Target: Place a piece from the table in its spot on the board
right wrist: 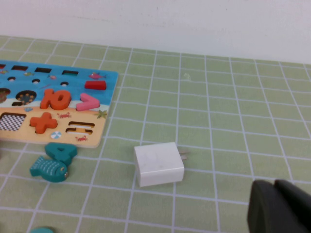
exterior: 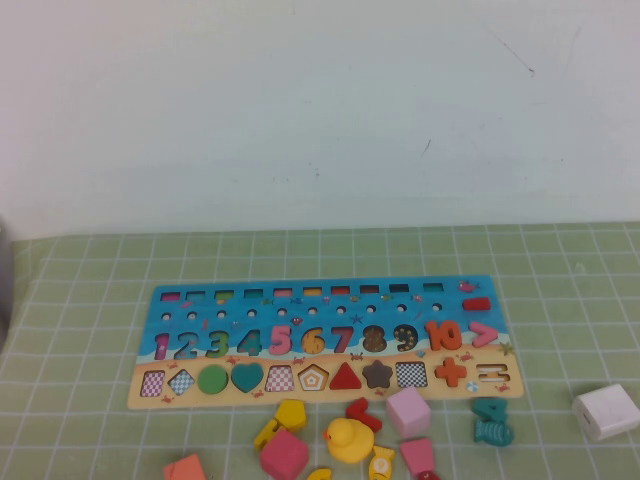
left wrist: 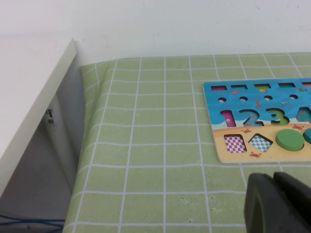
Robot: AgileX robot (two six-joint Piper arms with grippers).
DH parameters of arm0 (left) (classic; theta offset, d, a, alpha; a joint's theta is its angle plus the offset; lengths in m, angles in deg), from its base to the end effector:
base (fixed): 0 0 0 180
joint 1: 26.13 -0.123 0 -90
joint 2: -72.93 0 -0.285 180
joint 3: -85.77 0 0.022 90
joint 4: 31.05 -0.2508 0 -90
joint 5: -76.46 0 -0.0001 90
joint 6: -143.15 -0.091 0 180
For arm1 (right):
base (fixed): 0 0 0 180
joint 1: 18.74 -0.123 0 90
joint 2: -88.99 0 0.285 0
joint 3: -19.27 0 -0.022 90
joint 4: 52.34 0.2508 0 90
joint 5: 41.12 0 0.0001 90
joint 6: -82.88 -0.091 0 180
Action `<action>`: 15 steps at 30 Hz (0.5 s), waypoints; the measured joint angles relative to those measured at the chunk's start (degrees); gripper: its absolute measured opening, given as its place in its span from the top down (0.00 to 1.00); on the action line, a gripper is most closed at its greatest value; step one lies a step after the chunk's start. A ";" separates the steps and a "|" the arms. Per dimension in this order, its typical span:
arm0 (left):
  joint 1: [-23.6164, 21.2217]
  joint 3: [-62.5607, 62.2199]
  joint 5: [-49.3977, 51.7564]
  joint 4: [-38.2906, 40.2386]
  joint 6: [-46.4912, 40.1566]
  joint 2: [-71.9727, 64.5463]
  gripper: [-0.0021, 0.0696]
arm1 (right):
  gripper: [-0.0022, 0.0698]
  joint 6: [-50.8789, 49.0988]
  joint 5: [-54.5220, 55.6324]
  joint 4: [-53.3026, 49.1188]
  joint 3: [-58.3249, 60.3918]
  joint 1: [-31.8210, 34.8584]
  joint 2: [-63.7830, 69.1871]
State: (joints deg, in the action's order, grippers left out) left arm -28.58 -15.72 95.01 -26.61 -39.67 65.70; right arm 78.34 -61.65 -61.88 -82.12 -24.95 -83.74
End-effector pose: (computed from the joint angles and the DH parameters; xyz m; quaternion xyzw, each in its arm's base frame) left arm 0.0539 0.0001 0.1770 -0.0189 0.7890 -0.0040 0.6140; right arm 0.0534 0.0005 0.1737 -0.0565 0.7973 -0.0138 0.6008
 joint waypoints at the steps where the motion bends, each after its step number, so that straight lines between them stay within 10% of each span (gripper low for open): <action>1: 0.00 0.00 0.00 0.00 0.00 0.00 0.97 | 0.97 0.00 0.00 0.00 0.00 0.00 0.00; 15: 0.00 0.00 0.00 0.00 0.00 0.00 0.97 | 0.97 0.00 0.00 0.00 0.00 0.00 0.00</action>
State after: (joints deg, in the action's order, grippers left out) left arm -28.58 -15.72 95.01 -26.61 -39.67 65.70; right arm 78.34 -61.65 -61.88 -82.12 -24.95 -83.74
